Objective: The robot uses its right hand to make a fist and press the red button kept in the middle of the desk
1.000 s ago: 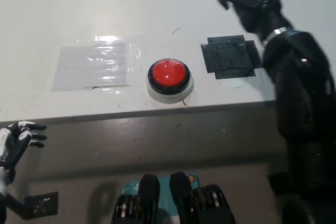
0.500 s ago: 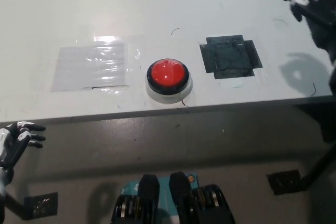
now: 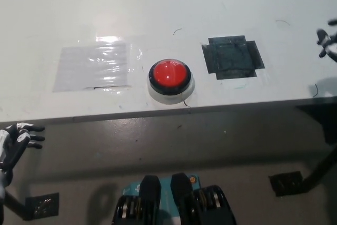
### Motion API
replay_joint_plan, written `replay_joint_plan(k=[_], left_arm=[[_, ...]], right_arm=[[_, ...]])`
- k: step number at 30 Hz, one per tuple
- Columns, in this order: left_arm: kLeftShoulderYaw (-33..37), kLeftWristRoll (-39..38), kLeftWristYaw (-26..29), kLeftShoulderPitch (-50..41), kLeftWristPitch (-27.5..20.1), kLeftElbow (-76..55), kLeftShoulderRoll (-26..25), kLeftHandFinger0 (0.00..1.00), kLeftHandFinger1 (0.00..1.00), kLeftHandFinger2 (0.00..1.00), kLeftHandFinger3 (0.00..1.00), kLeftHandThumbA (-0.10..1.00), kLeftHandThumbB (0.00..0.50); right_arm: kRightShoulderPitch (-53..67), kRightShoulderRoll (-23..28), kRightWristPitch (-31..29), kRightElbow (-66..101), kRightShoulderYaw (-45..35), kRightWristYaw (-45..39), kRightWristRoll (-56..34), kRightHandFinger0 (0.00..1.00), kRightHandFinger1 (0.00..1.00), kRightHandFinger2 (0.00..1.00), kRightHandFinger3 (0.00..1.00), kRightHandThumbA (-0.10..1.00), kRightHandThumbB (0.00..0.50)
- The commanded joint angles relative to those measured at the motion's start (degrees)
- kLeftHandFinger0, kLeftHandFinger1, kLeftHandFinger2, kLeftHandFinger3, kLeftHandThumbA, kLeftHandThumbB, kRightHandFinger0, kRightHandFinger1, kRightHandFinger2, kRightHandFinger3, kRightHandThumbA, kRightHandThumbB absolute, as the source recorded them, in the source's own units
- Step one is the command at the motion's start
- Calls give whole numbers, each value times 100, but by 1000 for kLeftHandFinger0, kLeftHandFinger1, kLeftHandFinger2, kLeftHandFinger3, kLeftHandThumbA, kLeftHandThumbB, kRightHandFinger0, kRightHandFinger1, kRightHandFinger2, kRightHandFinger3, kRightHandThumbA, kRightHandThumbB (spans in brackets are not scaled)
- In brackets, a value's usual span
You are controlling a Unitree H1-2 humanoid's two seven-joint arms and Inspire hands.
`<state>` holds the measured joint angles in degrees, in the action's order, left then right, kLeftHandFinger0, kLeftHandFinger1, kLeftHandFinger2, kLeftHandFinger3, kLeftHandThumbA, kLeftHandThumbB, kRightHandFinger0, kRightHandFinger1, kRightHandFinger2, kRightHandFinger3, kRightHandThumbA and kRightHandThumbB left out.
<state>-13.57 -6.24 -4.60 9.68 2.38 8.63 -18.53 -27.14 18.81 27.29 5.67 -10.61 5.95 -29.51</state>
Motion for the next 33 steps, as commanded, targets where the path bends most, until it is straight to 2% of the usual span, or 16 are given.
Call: replay_joint_plan(k=[1, 4, 6, 7, 12, 13, 15, 18, 19, 23, 27, 29, 33], left_arm=[[-55, -61, -33, 34, -17, -226, -156, 511, 522, 597, 570, 560, 2], [-47, -63, -63, 37, -111, -153, -175, 502, 513, 587, 567, 565, 5], [-28, 17, -12, 29, -24, -198, -183, 503, 511, 582, 569, 581, 7], [-37, 3, -11, 33, -46, -186, -175, 496, 506, 574, 562, 578, 4], [-63, -44, -24, 86, -102, -138, -181, 483, 496, 557, 537, 559, 4], [-55, -20, -15, 89, -83, -137, -189, 465, 480, 547, 539, 561, 0], [-56, -21, -10, 87, -37, -150, -187, 503, 506, 574, 563, 557, 1], [-52, -21, -18, 84, -77, -147, -189, 504, 510, 578, 571, 556, 0], [-50, -26, -5, 90, -130, -104, -154, 482, 487, 556, 545, 558, 1], [-44, -7, 6, 84, -100, -123, -152, 499, 504, 577, 555, 573, 1], [-77, -90, -13, 110, -155, -47, -130, 458, 471, 539, 524, 543, 11], [-63, -64, -14, 109, -182, -25, -143, 470, 484, 566, 563, 549, 0], [-59, -71, 2, 98, -272, 19, -94, 495, 507, 581, 567, 557, 1]], right_arm=[[107, 259, -36, 243, -61, 160, -317, 165, 318, 360, 415, 608, 107], [261, 265, -36, 247, -91, 180, -302, 142, 293, 330, 391, 620, 96], [446, 306, -36, 272, -110, 20, -216, 165, 304, 329, 385, 656, 70], [535, 281, -36, 299, -129, 120, -305, 176, 309, 328, 382, 652, 80], [687, 180, -36, 224, -255, 110, -169, 155, 299, 336, 385, 627, 65], [708, 157, -36, 200, -287, 101, -130, 153, 290, 327, 380, 626, 76], [747, 140, -36, 170, -332, 54, -124, 154, 272, 297, 361, 628, 73], [796, 98, -36, 72, -410, 12, -115, 158, 253, 269, 344, 630, 67], [813, 84, -43, 46, -471, -47, -117, 175, 274, 284, 351, 626, 67], [844, 8, -63, -55, -574, -50, -82, 168, 287, 299, 384, 616, 92], [812, -39, -43, -94, -600, -51, -65, 143, 261, 270, 370, 623, 83], [798, -49, -55, -120, -616, -60, -55, 139, 273, 288, 378, 624, 103], [772, -14, -43, -108, -646, -90, -41, 134, 268, 285, 386, 617, 92]])
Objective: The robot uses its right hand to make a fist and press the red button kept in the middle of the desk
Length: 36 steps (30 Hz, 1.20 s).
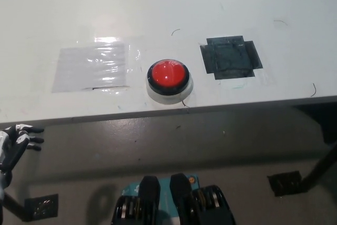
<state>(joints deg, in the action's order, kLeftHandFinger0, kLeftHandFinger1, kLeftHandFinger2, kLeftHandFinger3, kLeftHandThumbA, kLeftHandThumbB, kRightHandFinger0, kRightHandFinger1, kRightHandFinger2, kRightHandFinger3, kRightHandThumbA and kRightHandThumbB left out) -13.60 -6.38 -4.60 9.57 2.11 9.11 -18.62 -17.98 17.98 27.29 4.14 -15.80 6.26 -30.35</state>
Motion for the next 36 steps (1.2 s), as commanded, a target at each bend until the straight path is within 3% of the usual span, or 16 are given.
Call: replay_joint_plan(k=[1, 8, 10, 16, 18, 24, 26, 28, 29, 36], left_arm=[[-60, -40, 41, 112, -169, -57, -71, 456, 478, 558, 556, 565, 22], [-66, -80, 48, 110, -146, -59, -23, 450, 469, 534, 501, 561, 19], [-50, -44, 57, 90, -141, -98, -25, 504, 513, 586, 556, 555, 1], [-54, -78, 28, 97, -223, -23, -23, 473, 480, 543, 516, 557, 1], [-61, -94, 31, 70, -204, -81, -11, 498, 509, 580, 560, 560, 1], [-82, -142, 45, 86, -86, -108, 10, 473, 483, 546, 525, 560, 15], [-73, -145, 16, 84, -159, -89, 1, 535, 542, 616, 573, 550, 0], [-79, -188, -18, 87, -204, -66, 0, 533, 540, 612, 568, 533, 0], [-82, -138, 45, 111, -190, -19, 11, 500, 508, 572, 524, 554, 32], [-48, -43, 84, 84, -150, -90, -2, 529, 530, 592, 561, 579, 24]], right_arm=[[-144, 82, -58, 31, -124, -147, 49, 130, 260, 274, 371, 618, 94], [-207, 137, -37, 53, -95, -122, 57, 118, 256, 269, 374, 591, 69], [-218, 130, -37, 44, -107, -135, 113, 122, 263, 270, 369, 581, 74], [-242, 129, -37, 28, -104, -114, 90, 131, 268, 273, 362, 575, 70], [-250, 139, -37, 2, -93, -120, 119, 141, 277, 278, 371, 574, 80], [-251, 125, -37, 18, -93, -117, 112, 124, 254, 256, 357, 577, 86], [-252, 128, -37, 20, -86, -138, 150, 113, 255, 260, 356, 575, 79], [-251, 129, -37, 21, -85, -144, 159, 114, 258, 260, 357, 578, 79], [-256, 127, -37, 7, -90, -131, 152, 110, 253, 253, 351, 575, 86], [-253, 130, -37, 24, -74, -110, 154, 99, 232, 232, 338, 567, 79]])
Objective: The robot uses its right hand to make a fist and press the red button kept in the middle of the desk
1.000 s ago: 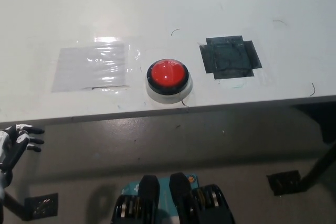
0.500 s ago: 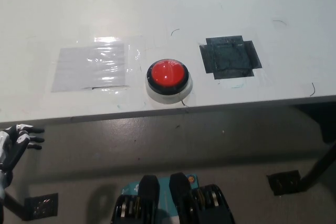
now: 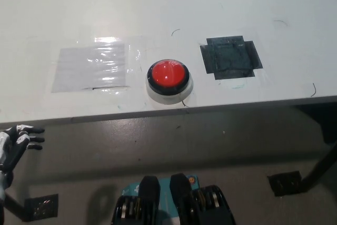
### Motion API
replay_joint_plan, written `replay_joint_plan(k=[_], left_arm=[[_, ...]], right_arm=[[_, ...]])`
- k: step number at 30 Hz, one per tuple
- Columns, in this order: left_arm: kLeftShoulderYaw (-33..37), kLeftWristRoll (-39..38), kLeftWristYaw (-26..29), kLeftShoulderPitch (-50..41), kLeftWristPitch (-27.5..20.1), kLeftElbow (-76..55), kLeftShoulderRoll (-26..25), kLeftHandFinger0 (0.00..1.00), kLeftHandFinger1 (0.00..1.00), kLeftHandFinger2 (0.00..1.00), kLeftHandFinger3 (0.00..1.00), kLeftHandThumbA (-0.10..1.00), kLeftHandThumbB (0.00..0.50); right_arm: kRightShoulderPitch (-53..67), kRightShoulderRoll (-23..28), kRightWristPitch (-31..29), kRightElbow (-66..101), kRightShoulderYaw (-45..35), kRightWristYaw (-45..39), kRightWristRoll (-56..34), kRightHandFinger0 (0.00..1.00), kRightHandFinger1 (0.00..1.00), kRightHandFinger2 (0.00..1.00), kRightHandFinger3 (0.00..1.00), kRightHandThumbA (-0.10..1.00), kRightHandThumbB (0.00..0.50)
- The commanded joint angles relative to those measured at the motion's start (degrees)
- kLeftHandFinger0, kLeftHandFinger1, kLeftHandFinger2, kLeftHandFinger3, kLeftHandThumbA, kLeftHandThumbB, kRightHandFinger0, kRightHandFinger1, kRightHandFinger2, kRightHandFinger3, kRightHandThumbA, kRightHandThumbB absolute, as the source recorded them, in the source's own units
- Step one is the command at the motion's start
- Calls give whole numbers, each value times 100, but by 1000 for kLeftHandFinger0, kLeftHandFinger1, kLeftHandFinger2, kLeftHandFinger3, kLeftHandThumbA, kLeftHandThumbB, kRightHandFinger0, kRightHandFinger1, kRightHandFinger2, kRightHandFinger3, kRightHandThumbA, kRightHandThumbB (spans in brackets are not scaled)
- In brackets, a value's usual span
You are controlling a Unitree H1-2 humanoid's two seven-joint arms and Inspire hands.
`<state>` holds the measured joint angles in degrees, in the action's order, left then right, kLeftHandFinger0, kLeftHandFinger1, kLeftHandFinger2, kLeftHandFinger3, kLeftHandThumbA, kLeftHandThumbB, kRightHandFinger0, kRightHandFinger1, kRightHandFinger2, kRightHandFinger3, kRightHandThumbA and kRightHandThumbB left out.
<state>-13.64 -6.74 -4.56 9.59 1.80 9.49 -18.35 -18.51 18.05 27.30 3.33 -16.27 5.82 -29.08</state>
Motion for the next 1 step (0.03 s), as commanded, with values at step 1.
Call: replay_joint_plan(k=[1], left_arm=[[-42, 14, 95, 81, -123, -129, -28, 528, 529, 591, 560, 579, 23]], right_arm=[[-201, 124, -37, 104, -26, -68, 26, 100, 232, 232, 338, 568, 79]])
